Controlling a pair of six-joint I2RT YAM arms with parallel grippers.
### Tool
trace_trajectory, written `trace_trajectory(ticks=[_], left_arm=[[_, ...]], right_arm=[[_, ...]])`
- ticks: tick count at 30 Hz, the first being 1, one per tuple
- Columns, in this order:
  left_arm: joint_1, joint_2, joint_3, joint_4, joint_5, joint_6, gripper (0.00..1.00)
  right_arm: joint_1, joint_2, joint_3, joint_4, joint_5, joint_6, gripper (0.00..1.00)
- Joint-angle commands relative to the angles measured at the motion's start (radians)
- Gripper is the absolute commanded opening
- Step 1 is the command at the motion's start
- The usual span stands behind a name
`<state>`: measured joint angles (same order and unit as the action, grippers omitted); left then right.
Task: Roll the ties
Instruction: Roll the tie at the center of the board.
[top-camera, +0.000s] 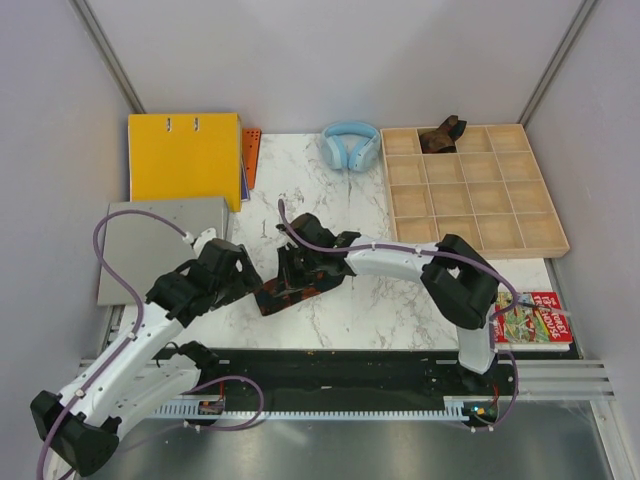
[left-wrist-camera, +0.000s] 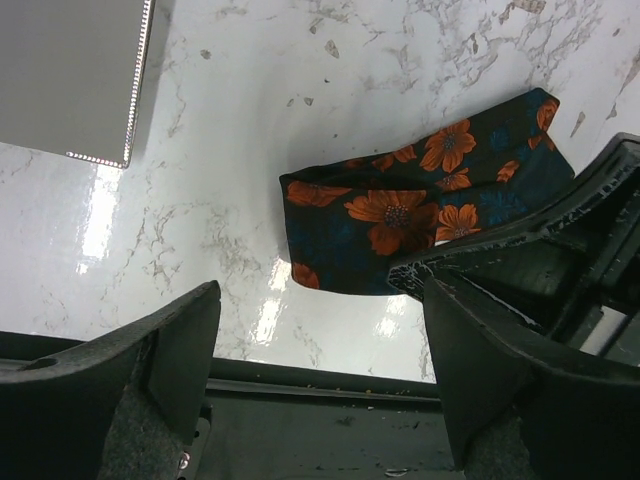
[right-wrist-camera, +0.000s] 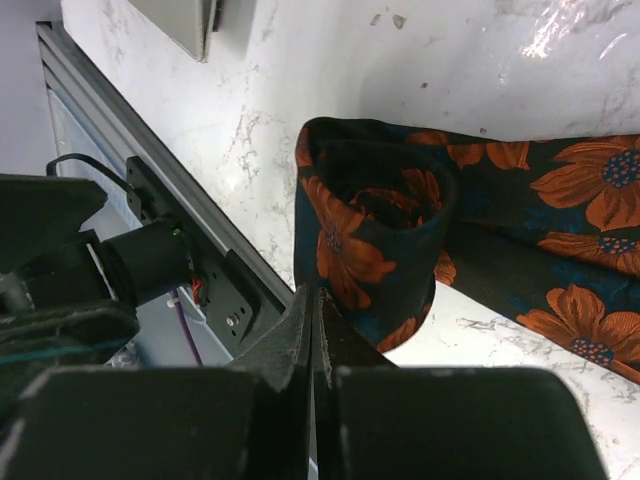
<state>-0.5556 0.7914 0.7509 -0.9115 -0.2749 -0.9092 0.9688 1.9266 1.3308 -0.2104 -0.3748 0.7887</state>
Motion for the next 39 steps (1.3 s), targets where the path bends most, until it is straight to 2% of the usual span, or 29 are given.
trace_trajectory(ticks=[1, 14, 21, 28, 34, 39], left_arm=[[0.006, -0.009, -0.021, 0.051, 0.026, 0.015, 0.86], [0.006, -0.004, -0.102, 0.135, 0.055, -0.008, 0.83], [0.006, -0.003, -0.243, 0.339, 0.131, 0.007, 0.82], [0.006, 0.040, -0.314, 0.500, 0.187, -0.003, 0.83], [0.005, 0.101, -0.364, 0.605, 0.246, -0.039, 0.75], [0.005, 0.161, -0.398, 0.671, 0.259, -0.077, 0.73]], right_arm=[[-0.007, 0.026, 0.027, 0.026, -0.022, -0.012, 0.00], [-0.119, 0.023, -0.111, 0.080, -0.056, -0.054, 0.00], [-0.133, 0.045, -0.153, 0.129, -0.087, -0.049, 0.00], [-0.143, 0.043, -0.173, 0.149, -0.102, -0.049, 0.00], [-0.150, 0.051, -0.183, 0.163, -0.110, -0.048, 0.00], [-0.153, 0.055, -0.189, 0.175, -0.111, -0.045, 0.00]])
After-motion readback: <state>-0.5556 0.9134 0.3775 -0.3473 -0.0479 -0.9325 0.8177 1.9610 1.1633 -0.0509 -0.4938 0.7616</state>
